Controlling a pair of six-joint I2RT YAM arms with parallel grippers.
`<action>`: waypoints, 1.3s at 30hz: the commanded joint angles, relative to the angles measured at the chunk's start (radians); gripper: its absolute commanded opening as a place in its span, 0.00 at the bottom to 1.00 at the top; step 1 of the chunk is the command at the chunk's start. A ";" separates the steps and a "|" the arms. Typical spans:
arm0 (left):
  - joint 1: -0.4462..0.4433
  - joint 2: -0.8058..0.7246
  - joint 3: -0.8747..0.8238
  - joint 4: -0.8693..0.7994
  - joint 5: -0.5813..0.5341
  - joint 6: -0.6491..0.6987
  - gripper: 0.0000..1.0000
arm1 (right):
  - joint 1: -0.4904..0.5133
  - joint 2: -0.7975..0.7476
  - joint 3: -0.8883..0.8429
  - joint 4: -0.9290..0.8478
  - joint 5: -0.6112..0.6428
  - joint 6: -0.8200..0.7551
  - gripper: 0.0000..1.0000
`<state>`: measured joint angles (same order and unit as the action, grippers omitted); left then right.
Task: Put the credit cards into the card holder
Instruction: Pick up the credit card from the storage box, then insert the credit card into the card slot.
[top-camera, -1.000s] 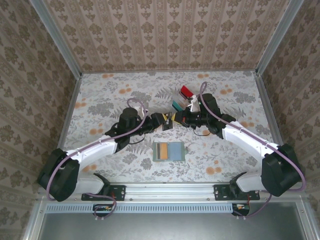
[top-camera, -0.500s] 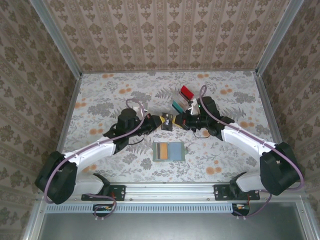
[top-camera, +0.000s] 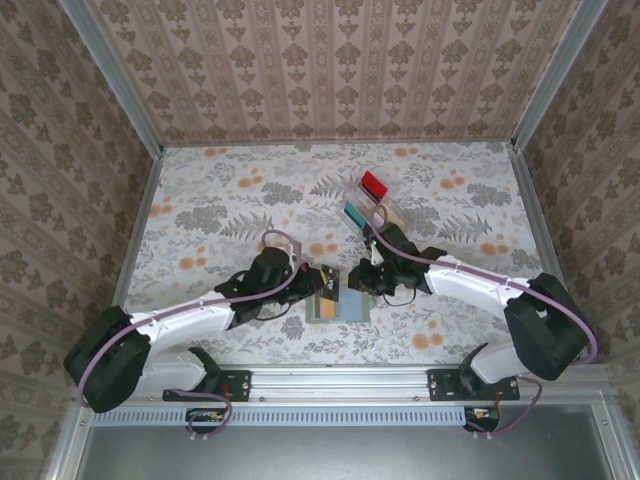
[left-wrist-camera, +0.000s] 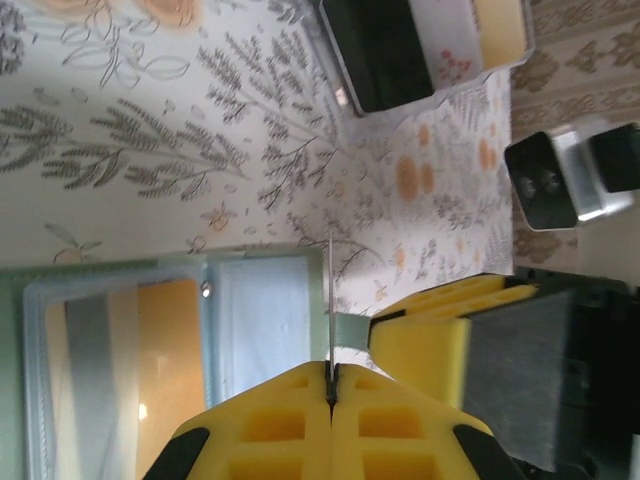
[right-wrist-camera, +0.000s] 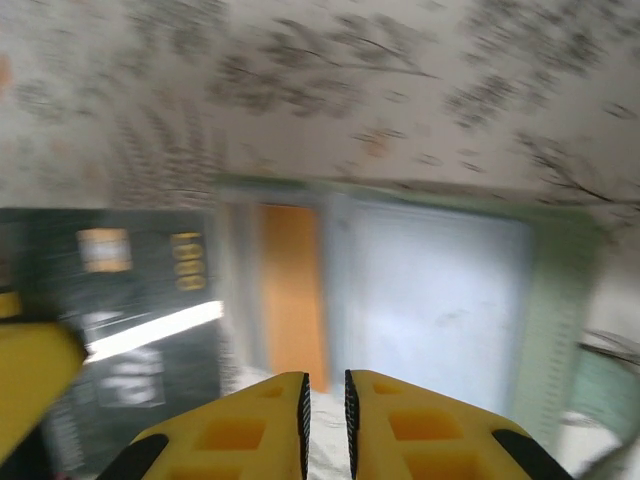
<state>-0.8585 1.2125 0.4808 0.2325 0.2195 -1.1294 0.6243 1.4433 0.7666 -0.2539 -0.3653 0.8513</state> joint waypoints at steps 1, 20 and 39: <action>-0.035 0.022 -0.016 -0.001 -0.082 0.020 0.00 | 0.002 0.023 -0.016 -0.079 0.096 -0.030 0.19; -0.134 0.180 -0.060 0.113 -0.202 0.011 0.01 | 0.000 0.128 -0.093 -0.044 0.155 -0.034 0.15; -0.183 0.347 0.014 0.160 -0.166 -0.004 0.11 | 0.002 0.184 -0.089 -0.021 0.152 -0.024 0.14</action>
<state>-1.0283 1.5379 0.4789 0.4576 0.0441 -1.1378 0.6216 1.5444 0.7078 -0.2874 -0.2543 0.8211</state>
